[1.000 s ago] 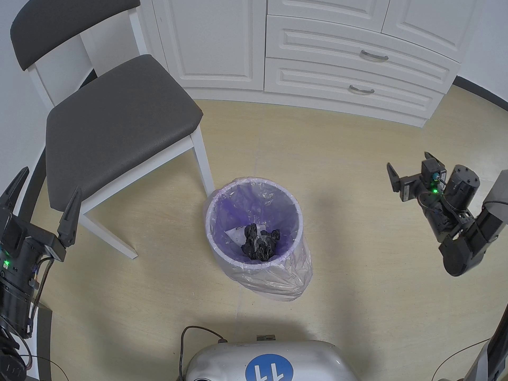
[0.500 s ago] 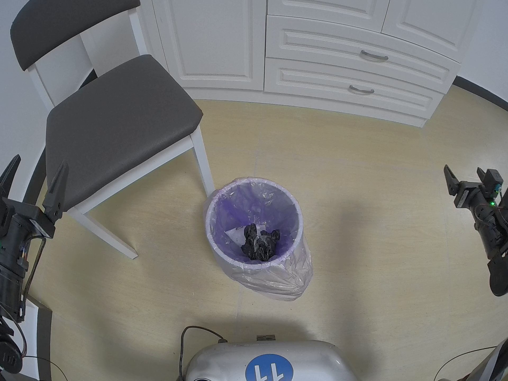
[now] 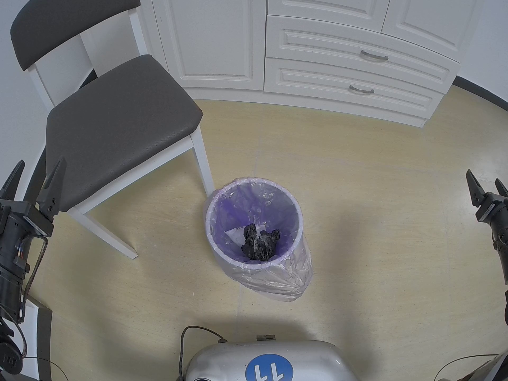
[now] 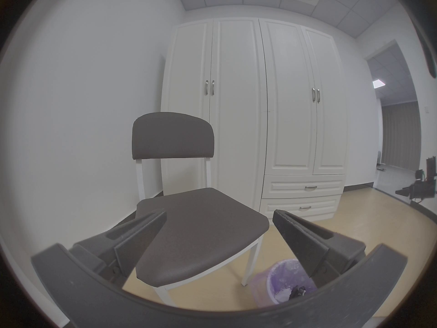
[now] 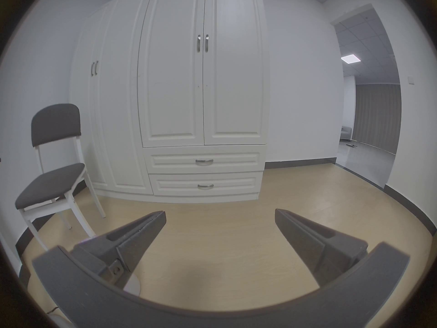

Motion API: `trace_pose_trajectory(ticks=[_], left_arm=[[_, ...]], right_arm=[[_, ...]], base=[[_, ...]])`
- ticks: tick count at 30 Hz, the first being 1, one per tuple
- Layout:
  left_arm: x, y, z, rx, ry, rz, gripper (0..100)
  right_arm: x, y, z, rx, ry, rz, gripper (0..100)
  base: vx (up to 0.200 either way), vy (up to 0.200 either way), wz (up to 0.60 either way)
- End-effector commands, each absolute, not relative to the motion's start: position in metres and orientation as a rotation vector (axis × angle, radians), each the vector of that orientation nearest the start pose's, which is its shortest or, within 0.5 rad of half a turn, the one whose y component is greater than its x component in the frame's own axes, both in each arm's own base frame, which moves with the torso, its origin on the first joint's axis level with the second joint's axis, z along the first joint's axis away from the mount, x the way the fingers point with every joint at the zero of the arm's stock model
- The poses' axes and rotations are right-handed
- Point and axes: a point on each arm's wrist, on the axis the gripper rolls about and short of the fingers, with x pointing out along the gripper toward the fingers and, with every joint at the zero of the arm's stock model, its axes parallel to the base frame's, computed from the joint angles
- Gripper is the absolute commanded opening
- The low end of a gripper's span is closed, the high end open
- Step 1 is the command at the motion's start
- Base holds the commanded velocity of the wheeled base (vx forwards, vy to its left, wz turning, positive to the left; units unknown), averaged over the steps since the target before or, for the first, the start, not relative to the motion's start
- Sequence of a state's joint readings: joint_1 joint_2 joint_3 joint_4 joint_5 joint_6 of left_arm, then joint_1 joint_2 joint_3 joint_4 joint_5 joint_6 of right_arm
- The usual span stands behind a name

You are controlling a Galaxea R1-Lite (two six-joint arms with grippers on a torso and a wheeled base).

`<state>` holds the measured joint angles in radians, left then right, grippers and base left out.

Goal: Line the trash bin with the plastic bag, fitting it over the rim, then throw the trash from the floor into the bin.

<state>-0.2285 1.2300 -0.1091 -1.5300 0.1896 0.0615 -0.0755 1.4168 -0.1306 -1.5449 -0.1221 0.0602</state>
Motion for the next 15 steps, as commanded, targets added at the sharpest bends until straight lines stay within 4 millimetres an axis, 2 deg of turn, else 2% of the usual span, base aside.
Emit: trace_pose_trajectory(ticks=[1,2,5,8,9,10,13,14,15], left_arm=[[0.134,-0.027,0.198,-0.036,-0.4,-0.028,100],[0.13,-0.025,0.199,-0.039,-0.41,-0.022,100],[0.12,-0.023,0.206,-0.048,-0.46,-0.023,100],[0.111,-0.021,0.21,-0.058,-0.501,-0.014,100],[0.111,-0.021,0.21,-0.058,-0.501,-0.014,100],[0.104,-0.019,0.21,-0.061,-0.513,-0.014,100],[0.097,-0.018,0.204,-0.057,-0.507,-0.012,100],[0.097,-0.018,0.204,-0.057,-0.507,-0.012,100],[0.093,-0.016,0.202,-0.056,-0.507,-0.007,100]], right_arm=[[0.156,-0.014,0.183,0.073,-0.316,-0.183,100],[0.141,-0.013,0.186,0.086,-0.351,-0.184,100],[0.117,-0.011,0.18,0.128,-0.369,-0.17,100],[0.1,-0.01,0.184,0.2,-0.395,-0.169,100],[0.1,-0.01,0.184,0.2,-0.395,-0.169,100],[0.086,-0.009,0.184,0.211,-0.4,-0.157,100],[0.065,-0.007,0.183,0.209,-0.4,-0.147,100],[0.065,-0.007,0.183,0.209,-0.4,-0.147,100],[0.051,-0.006,0.181,0.209,-0.395,-0.143,100]], base=[[0.0,0.0,0.0],[0.0,0.0,0.0],[0.0,0.0,0.0],[0.0,0.0,0.0],[0.0,0.0,0.0],[0.0,0.0,0.0],[0.0,0.0,0.0],[0.0,0.0,0.0],[0.0,0.0,0.0]])
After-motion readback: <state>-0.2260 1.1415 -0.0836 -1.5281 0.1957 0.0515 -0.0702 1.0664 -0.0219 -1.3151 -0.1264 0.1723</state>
